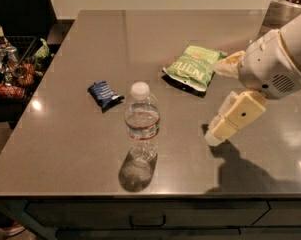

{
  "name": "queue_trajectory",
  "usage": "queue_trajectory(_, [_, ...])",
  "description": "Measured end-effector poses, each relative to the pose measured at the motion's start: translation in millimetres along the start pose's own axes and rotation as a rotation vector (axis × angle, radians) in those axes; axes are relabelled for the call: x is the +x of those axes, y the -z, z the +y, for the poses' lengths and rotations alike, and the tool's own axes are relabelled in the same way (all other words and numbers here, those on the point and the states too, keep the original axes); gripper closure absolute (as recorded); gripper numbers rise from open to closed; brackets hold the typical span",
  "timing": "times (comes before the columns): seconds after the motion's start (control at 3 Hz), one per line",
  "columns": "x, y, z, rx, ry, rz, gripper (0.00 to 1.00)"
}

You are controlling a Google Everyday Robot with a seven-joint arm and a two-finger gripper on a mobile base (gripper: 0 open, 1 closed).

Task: Move water bottle near green jalapeno chip bag

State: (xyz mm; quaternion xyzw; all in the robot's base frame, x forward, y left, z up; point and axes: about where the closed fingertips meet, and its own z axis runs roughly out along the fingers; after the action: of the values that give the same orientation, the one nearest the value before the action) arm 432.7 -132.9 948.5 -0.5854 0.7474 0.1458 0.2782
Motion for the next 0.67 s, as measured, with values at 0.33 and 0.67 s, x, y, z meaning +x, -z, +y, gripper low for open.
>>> queue_trajectory(0.33, [-30.2,-25.6,12.8,-0.052,0.001,-0.170,0.00])
queue_trajectory(0.67, [-59.8,-48.1,31.9,-0.123,0.011,-0.292,0.00])
